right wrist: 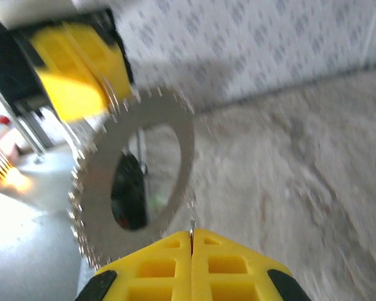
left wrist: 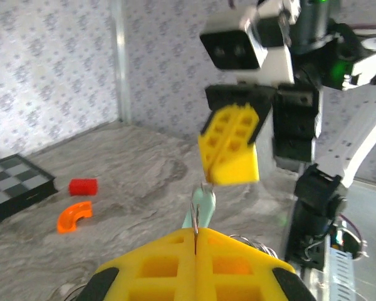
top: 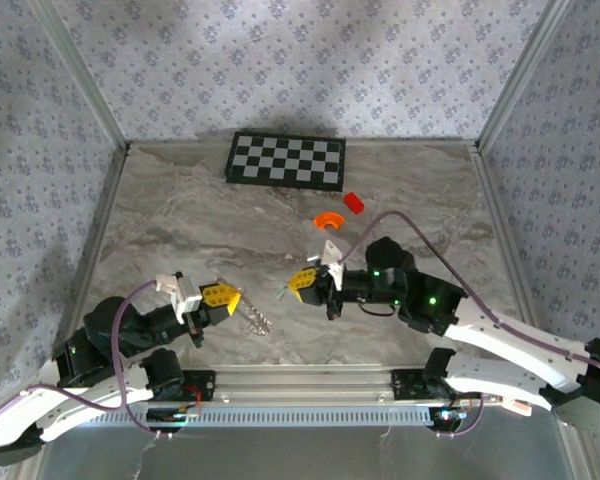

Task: Put the keys on the keyring

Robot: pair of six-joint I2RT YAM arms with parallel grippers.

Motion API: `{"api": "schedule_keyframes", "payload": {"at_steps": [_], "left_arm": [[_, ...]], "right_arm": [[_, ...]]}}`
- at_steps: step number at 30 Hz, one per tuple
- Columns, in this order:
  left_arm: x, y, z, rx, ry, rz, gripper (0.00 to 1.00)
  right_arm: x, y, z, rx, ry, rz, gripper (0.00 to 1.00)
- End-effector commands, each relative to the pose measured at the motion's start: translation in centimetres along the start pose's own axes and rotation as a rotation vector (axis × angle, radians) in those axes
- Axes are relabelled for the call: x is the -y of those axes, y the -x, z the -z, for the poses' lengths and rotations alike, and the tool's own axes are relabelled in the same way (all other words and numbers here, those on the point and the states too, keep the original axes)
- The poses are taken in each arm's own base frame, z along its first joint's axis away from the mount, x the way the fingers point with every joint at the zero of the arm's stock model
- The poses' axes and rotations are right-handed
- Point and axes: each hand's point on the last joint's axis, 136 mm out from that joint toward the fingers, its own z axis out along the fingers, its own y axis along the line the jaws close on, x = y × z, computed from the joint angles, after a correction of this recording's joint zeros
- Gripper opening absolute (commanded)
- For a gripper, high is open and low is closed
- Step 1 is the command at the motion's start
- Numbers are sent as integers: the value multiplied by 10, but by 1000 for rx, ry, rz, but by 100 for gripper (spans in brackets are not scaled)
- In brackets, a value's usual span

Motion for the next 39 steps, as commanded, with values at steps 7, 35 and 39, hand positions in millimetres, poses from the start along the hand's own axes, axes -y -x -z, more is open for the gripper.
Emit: {"api": "schedule_keyframes", "payload": {"at_steps": [7, 35, 39], "left_arm": [[47, 45, 8, 116, -256, -85, 0], [46, 50, -6, 173, -257, -104, 0], [45, 49, -8, 171, -251, -103, 0]], "right_arm": [[-35, 51, 21, 178, 175, 42, 0], [-68, 61, 9, 250, 188, 134, 0], [-70, 64, 5, 250, 186, 148, 0]]}}
